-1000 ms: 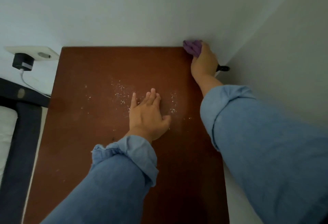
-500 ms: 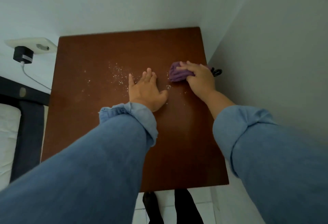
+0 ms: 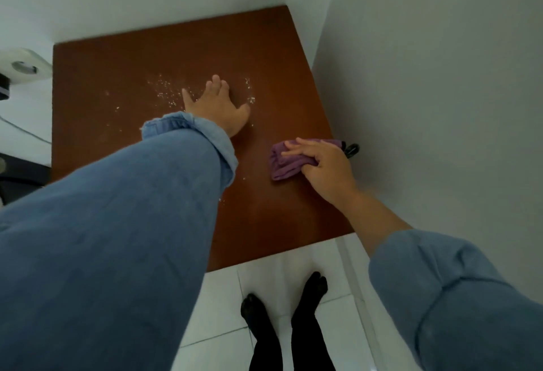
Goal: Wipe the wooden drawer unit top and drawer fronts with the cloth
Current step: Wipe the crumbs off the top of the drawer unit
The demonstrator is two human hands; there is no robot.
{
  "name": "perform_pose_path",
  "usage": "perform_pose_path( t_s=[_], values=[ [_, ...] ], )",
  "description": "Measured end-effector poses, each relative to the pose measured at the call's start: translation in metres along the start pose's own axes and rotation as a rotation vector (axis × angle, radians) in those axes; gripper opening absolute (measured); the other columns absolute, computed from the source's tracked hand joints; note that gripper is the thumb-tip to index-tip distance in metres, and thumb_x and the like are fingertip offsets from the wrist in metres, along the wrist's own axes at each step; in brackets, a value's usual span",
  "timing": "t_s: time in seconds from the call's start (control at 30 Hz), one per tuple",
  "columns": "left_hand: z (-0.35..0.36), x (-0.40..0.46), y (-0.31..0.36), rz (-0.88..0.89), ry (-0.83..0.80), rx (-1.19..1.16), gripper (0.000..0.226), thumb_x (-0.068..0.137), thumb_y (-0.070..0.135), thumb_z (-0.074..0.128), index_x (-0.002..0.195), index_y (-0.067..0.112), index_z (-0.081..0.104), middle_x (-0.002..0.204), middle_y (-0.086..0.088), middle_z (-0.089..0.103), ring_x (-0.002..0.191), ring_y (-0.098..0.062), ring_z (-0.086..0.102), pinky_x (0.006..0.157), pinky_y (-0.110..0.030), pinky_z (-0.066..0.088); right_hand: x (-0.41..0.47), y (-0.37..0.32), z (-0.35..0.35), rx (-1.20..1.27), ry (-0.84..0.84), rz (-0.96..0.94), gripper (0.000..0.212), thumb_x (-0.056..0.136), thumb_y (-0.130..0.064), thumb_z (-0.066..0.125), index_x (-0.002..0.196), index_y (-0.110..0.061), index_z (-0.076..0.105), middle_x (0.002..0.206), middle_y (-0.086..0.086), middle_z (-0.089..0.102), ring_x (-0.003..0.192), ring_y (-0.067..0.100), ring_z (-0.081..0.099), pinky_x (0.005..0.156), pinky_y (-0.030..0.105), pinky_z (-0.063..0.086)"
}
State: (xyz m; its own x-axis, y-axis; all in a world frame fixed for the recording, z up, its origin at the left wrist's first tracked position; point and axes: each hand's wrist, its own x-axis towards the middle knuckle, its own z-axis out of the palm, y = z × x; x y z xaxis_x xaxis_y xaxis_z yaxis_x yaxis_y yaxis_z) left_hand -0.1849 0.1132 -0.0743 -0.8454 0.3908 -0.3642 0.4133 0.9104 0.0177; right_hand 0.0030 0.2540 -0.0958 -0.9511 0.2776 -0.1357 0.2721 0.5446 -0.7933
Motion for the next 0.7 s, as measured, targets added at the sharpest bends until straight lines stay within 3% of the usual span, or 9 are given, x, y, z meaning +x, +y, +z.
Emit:
perform_pose_path(
  t_s=[0.43, 0.53, 0.63, 0.7],
  values=[
    [0.000, -0.001, 0.003, -0.005, -0.020, -0.032, 0.076, 0.092, 0.055, 0.026, 0.153, 0.014, 0.011, 0.162, -0.002, -0.001, 0.149, -0.019, 0.005, 0.116, -0.058, -0.005, -0.043, -0.005, -0.005, -0.002, -0.025, 0.041, 0.042, 0.070, -0.006, 0.053, 0.100, -0.025, 0.076, 0.112, -0.006, 0.071, 0.114, 0.010, 0.058, 0.106, 0.031, 0.042],
    [-0.012, -0.004, 0.000, -0.002, -0.037, -0.040, 0.069, 0.094, 0.050, 0.020, 0.152, 0.013, 0.017, 0.162, -0.003, 0.006, 0.147, -0.022, 0.016, 0.116, -0.057, -0.010, -0.039, -0.016, -0.019, -0.071, -0.203, 0.123, 0.038, 0.079, -0.006, 0.053, 0.101, -0.029, 0.074, 0.109, -0.005, 0.070, 0.107, 0.014, 0.059, 0.099, 0.032, 0.044],
    [-0.013, -0.021, -0.010, -0.001, 0.135, -0.064, 0.059, 0.095, 0.034, 0.024, 0.148, 0.010, 0.028, 0.158, -0.006, 0.024, 0.144, -0.023, 0.028, 0.119, -0.053, -0.004, -0.024, -0.038, -0.035, -0.011, -0.500, 0.274, 0.040, 0.070, -0.005, 0.050, 0.084, -0.031, 0.076, 0.087, -0.010, 0.073, 0.092, 0.014, 0.064, 0.085, 0.035, 0.052],
    [0.001, -0.041, -0.014, -0.018, 0.236, -0.107, 0.059, 0.094, 0.029, 0.028, 0.150, 0.009, 0.024, 0.158, -0.006, 0.024, 0.146, -0.020, 0.023, 0.120, -0.050, 0.001, -0.014, -0.049, -0.043, 0.023, -0.598, 0.362, 0.043, 0.069, 0.001, 0.049, 0.084, -0.030, 0.074, 0.086, -0.009, 0.070, 0.093, 0.017, 0.063, 0.079, 0.031, 0.051]
  ],
)
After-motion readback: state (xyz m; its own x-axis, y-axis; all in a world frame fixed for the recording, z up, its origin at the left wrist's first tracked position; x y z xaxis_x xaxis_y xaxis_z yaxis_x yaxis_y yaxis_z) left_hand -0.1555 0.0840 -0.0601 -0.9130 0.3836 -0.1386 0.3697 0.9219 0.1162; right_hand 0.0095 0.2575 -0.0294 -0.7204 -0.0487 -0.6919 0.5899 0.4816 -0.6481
